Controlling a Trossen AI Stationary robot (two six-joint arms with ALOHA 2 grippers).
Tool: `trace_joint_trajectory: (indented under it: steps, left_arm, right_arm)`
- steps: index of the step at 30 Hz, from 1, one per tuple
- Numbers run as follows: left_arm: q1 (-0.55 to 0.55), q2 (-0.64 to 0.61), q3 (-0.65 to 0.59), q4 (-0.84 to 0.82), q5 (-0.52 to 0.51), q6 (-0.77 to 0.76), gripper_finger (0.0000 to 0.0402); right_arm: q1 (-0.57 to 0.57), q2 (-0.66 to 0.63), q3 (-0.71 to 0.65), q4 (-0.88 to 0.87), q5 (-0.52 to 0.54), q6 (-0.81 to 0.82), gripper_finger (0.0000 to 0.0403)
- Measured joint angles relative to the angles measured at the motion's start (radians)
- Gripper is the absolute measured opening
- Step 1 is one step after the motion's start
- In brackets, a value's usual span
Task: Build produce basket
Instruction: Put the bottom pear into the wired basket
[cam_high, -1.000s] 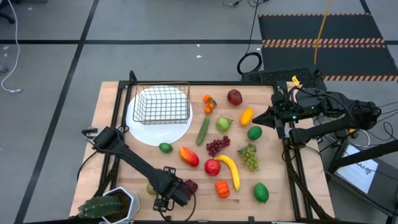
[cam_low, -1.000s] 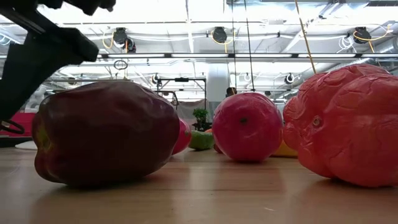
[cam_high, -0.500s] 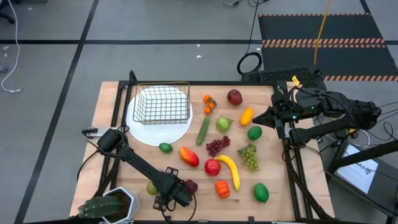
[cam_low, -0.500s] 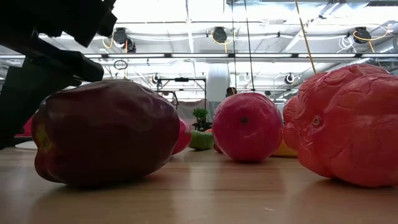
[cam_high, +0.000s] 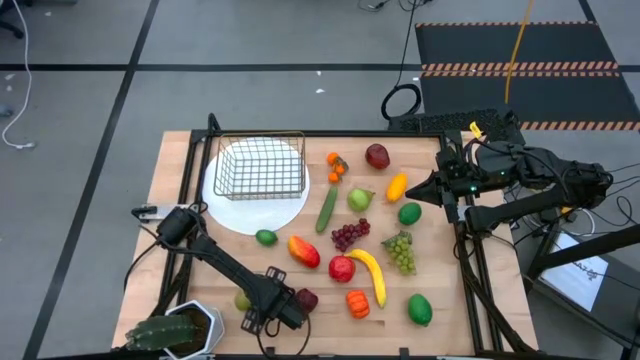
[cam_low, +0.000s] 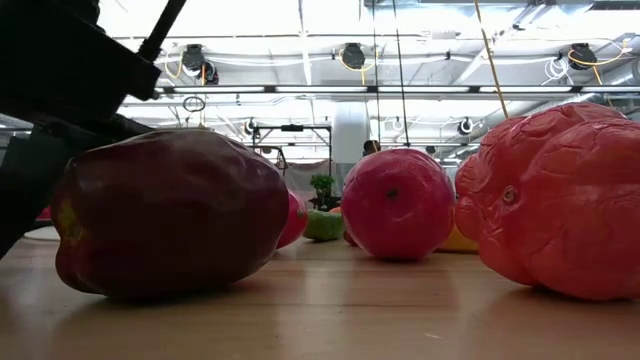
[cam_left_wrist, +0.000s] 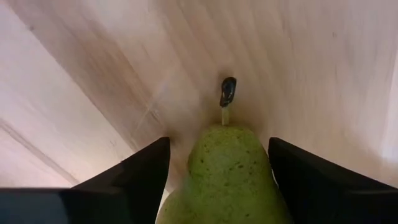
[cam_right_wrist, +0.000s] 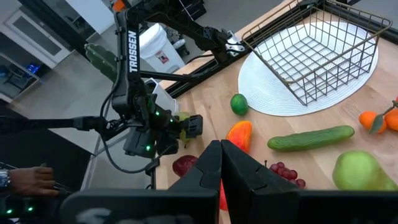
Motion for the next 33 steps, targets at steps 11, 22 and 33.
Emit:
trace_joint_trajectory:
  steps: [11, 22, 33]
  left_arm:
    - [0.001, 0.0, -0.002, 0.003, -0.001, 0.104, 0.0182]
    - [0.042, -0.01, 0.087, -0.138, -0.024, 0.053, 0.0174]
    - [0.114, -0.109, 0.306, -0.236, -0.106, -0.083, 0.0178]
  right_arm:
    - [0.0, 0.0, 0.0, 0.0, -0.026, 0.0, 0.0]
    - [0.0, 0.0, 0.0, 0.0, -0.023, 0.0, 0.0]
    - [0.0, 0.0, 0.0, 0.001, -0.02, 0.0, 0.0]
